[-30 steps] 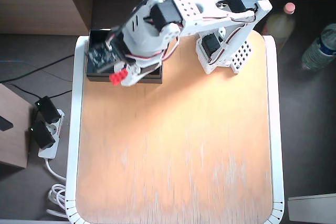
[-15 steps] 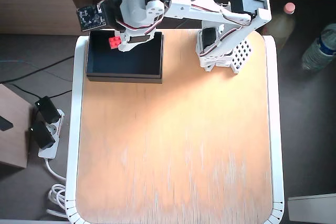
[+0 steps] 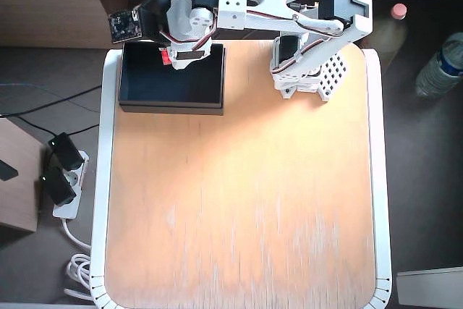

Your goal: Grasp a lego block and put it in the bin.

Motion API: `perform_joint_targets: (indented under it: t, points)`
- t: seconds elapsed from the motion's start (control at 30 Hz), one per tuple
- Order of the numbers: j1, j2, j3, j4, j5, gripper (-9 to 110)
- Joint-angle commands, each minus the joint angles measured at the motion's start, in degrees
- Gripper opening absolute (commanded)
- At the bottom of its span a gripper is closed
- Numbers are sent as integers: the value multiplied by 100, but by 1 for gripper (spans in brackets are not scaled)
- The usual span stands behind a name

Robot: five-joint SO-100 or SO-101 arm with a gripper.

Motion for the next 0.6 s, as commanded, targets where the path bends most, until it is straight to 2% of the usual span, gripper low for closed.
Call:
perform_joint_targets:
  t: [0.0, 0.2, 0.57]
  points:
    - [114, 360, 369, -853, -114, 0]
    - [105, 352, 1107, -1819, -167, 0]
    - [105, 352, 1318, -2030, -211, 0]
